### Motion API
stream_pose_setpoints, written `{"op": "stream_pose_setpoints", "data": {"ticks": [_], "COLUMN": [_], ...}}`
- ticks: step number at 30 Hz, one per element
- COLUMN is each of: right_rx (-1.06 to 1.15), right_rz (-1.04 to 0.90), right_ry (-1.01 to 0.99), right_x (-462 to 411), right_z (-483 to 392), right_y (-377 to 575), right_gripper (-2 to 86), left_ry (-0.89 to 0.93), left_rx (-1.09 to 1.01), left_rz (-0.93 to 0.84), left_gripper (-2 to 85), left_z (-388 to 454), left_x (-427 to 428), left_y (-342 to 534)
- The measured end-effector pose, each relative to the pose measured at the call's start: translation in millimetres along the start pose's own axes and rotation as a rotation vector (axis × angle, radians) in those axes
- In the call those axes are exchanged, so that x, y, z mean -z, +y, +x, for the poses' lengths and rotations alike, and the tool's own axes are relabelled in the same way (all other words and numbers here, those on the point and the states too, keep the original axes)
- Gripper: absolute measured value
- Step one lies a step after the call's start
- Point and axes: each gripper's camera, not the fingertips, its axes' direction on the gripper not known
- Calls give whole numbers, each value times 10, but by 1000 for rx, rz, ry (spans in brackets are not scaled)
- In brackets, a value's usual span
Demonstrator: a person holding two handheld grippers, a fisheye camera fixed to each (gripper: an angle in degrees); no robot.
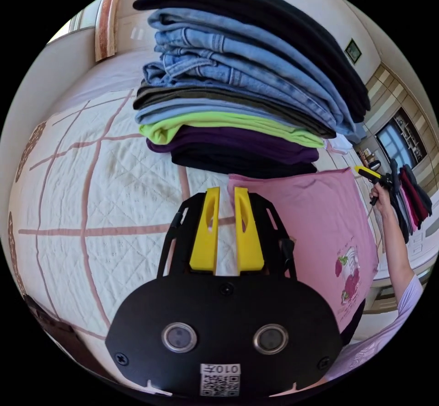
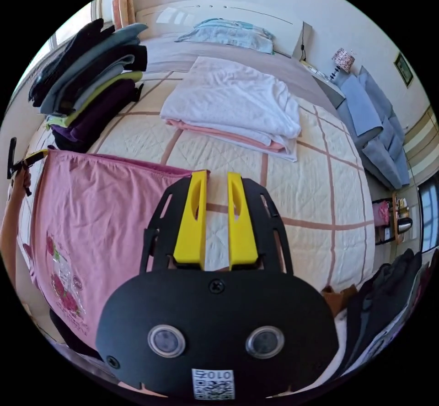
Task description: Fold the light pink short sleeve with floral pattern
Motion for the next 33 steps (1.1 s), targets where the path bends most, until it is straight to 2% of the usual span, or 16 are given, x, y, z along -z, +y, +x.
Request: {"op": "stream_pose_setpoints", "data": {"ticks": [3,6,10,13,15,17,19,21,24,28,33], "right_rx": [33,100,138,127,169,147,71,-18,-23,21,58], "right_rz": [109,181,150,62,-37,38,141,269,336,439,416], "right_ry": [-3,-59,-92,-89,23,73,91,-31,-175,-118,-89], "right_x": [598,1168,1477,1254,902,1039,1386,1813,2137,2425,2571], "right_z": [-111,-473,-1066,-1462,-1636,-1711,-1804,-1947,-2163,-2320,-2149], "right_y": [435,1222,2374,3017,3212,3305,3373,3571,3915,4355,4541], "right_gripper": [46,36,30,29,30,36,48,64,66,56,52], "left_ry": [-3,50,-108,-168,-167,-36,27,85,248,315,313], "left_rx": [-58,-105,-94,-5,112,231,273,297,401,560,538], "left_rz": [47,143,213,160,197,209,212,224,254,282,269], "left_gripper": [38,35,33,35,39,47,53,59,70,74,57], "left_z": [79,267,656,706,652,567,567,590,488,303,400], "left_x": [482,1139,1833,1966,2045,2063,2042,2021,1882,1696,1679], "left_y": [332,1126,2751,3710,4214,4686,4889,4977,4998,5027,4981]}}
